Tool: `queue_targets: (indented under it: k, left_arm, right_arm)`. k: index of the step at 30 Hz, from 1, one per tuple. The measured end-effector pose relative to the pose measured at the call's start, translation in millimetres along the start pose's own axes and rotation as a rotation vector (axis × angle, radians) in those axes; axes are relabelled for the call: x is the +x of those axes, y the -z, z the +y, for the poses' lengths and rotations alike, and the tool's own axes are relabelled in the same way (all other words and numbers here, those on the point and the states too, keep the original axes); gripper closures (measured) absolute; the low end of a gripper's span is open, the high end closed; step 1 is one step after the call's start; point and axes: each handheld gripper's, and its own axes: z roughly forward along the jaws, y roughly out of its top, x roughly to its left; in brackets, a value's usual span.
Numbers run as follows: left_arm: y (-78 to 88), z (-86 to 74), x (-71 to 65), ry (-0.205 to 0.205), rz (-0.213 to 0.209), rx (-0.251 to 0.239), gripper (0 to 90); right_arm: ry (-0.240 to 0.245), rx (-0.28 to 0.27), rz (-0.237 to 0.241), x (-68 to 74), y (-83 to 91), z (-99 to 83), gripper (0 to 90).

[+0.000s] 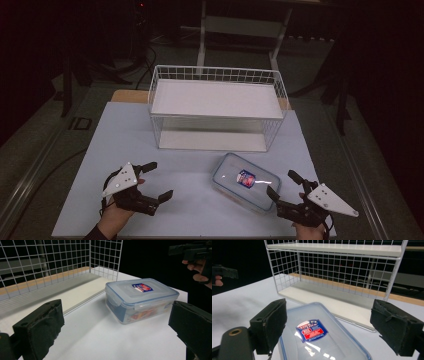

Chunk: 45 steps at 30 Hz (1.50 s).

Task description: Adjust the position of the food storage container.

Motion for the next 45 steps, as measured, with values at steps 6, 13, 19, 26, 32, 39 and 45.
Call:
queue_targets:
  k: [6,13,19,26,32,39,45]
  left_arm:
    - [0.1,0.9,-0.3,-0.002,-0.004,-0.001,0.0]
    - [-0.7,2.5,-1.4,-0.005,-0.005,-0.003,0.0]
    - [-1.3,2.9,-2.6,-0.006,-0.013,-0.009,0.0]
    - [-2.1,2.2,-0.7,-0.004,-0.014,-0.004,0.0]
    - [-3.5,1.4,-1.5,-0.013,-0.015,0.004,0.0]
    - [-4.2,1.0,-1.7,-0.012,-0.016,0.008,0.0]
    - [-5.0,0.5,-1.1,-0.007,-0.015,0.011,0.0]
  right_arm:
    - [0.011,-0.019,0.021,1.0,3.4,12.8,13.5]
    - [0.063,0.033,0.024,-7.3,8.2,37.8,13.6]
    - [-0.004,0.091,0.080,-20.9,6.8,42.1,15.3]
    - [-0.018,0.187,0.075,-34.9,2.7,22.0,41.6]
    - [-0.023,0.275,0.080,-44.1,-2.2,1.3,64.5]
    - [0.013,0.380,0.122,-45.6,-2.9,-21.2,82.4]
    - [-0.017,0.393,0.208,-39.0,0.7,-30.0,89.8]
